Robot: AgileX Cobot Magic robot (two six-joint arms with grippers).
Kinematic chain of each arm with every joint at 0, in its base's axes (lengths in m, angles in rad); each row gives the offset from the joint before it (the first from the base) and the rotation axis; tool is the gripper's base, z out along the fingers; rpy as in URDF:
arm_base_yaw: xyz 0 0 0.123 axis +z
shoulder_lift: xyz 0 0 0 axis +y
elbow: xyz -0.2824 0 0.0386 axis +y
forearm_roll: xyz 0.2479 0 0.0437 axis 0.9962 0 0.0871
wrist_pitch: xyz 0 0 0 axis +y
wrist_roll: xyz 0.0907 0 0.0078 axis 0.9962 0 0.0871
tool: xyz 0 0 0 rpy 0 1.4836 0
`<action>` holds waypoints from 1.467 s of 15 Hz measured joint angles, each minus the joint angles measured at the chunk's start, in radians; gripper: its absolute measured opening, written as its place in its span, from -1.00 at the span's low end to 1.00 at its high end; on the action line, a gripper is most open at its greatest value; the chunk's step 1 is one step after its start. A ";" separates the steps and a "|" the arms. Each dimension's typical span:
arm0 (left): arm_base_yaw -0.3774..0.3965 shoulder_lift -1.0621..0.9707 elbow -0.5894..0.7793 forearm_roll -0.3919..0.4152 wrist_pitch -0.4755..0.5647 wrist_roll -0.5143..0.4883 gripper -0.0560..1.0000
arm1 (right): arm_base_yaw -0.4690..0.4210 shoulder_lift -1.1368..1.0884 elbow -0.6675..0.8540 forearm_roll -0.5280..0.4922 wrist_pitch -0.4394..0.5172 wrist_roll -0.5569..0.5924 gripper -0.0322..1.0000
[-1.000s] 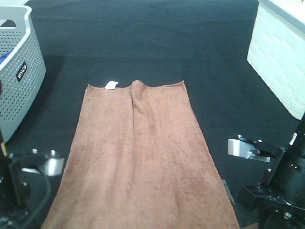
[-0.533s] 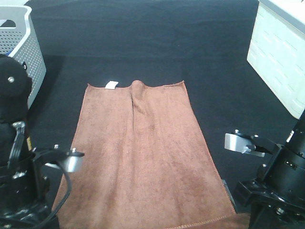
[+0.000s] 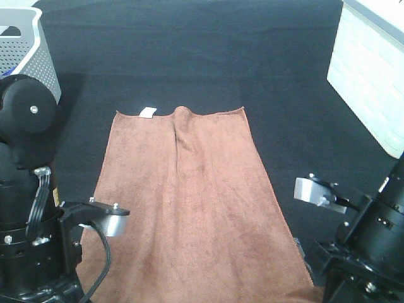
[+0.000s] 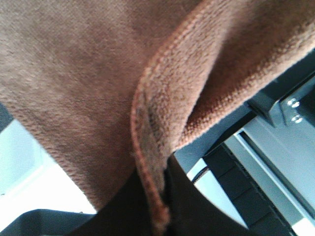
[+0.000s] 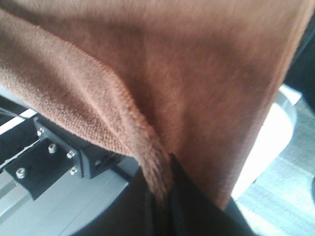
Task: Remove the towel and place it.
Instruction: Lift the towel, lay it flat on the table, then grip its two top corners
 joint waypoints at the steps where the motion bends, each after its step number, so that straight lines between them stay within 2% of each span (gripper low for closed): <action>1: -0.010 0.000 0.000 -0.005 0.000 -0.003 -0.83 | 0.000 0.001 0.008 0.010 0.002 -0.012 -0.81; 3: -0.047 0.001 0.000 -0.009 0.000 -0.003 -0.75 | 0.000 0.001 0.016 0.018 0.002 -0.017 -0.67; 4: -0.066 0.001 0.000 -0.012 0.000 -0.003 -0.61 | 0.000 0.001 0.016 0.022 -0.001 -0.017 -0.54; 5: -0.081 0.001 0.000 -0.014 0.000 -0.021 -0.25 | 0.000 0.001 0.016 0.034 -0.003 -0.016 -0.19; 7: -0.085 0.001 0.000 -0.014 0.000 -0.065 0.28 | 0.000 0.001 0.016 0.039 -0.016 0.001 0.31; 8: -0.085 0.001 0.000 -0.014 0.000 -0.083 0.42 | 0.000 0.001 0.016 0.038 -0.026 0.001 0.47; 9: -0.085 0.001 0.000 -0.014 0.000 -0.091 0.47 | 0.000 0.001 0.016 0.038 -0.032 0.001 0.56; 12: -0.085 0.001 -0.030 -0.009 0.001 -0.095 0.50 | 0.000 0.001 -0.031 0.027 -0.030 0.001 0.61; 13: -0.085 0.001 -0.090 0.029 0.002 -0.095 0.50 | -0.015 0.001 -0.089 -0.004 -0.029 0.017 0.61; 15: -0.069 0.001 -0.207 0.139 0.000 -0.097 0.50 | -0.099 0.001 -0.178 -0.032 -0.028 0.038 0.61; 16: -0.028 0.001 -0.270 0.185 -0.008 -0.098 0.50 | -0.158 0.001 -0.224 -0.036 -0.028 0.041 0.61; 18: 0.073 0.002 -0.360 0.241 -0.047 -0.098 0.50 | -0.220 0.001 -0.289 -0.048 -0.037 0.042 0.61; 21: 0.189 0.002 -0.420 0.250 -0.096 -0.169 0.50 | -0.224 0.001 -0.320 -0.020 -0.046 0.041 0.61; 22: 0.218 0.013 -0.426 0.245 -0.135 -0.186 0.50 | -0.224 0.001 -0.323 -0.020 -0.088 0.044 0.61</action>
